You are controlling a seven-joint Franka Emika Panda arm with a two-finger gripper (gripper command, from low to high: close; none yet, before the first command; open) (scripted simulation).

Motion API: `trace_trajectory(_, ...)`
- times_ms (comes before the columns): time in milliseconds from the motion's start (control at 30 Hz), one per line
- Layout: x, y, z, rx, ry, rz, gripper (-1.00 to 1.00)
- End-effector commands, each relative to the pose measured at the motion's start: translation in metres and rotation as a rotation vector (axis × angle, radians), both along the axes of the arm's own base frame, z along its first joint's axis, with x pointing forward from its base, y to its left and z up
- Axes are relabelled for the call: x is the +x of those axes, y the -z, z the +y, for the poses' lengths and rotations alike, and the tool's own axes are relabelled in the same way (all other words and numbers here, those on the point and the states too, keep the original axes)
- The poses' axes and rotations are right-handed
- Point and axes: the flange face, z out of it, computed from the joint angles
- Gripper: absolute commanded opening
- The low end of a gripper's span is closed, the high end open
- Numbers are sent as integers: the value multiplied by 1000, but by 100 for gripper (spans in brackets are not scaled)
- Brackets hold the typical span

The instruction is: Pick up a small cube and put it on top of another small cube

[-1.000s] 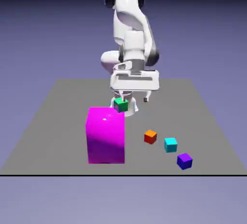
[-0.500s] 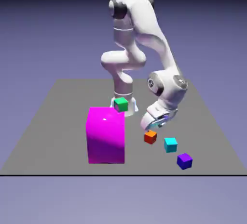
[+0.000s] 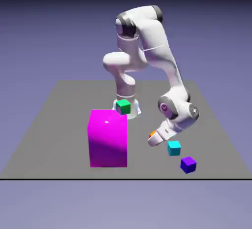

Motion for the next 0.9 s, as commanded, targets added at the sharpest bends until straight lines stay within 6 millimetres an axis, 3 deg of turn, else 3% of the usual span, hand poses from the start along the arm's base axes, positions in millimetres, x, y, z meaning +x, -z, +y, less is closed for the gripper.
trace_trajectory(0, 6, -6, -6, -12, 29, 21, -100)
trace_trajectory(167, 47, -61, -54, -52, 284, 85, -100)
trace_trajectory(333, 73, -128, -101, -17, 526, 167, -100)
trace_trajectory(400, 86, -174, -143, -2, 698, 139, -100)
trace_trajectory(500, 89, -244, -206, 36, 938, 100, -100)
trace_trajectory(567, 88, -263, -240, -10, 1057, -4, -100)
trace_trajectory(633, 88, -267, -247, -19, 1083, -26, -100)
trace_trajectory(833, 56, -209, -242, -19, 1083, -26, -100)
trace_trajectory(867, 56, -209, -242, -19, 1083, -26, 100)
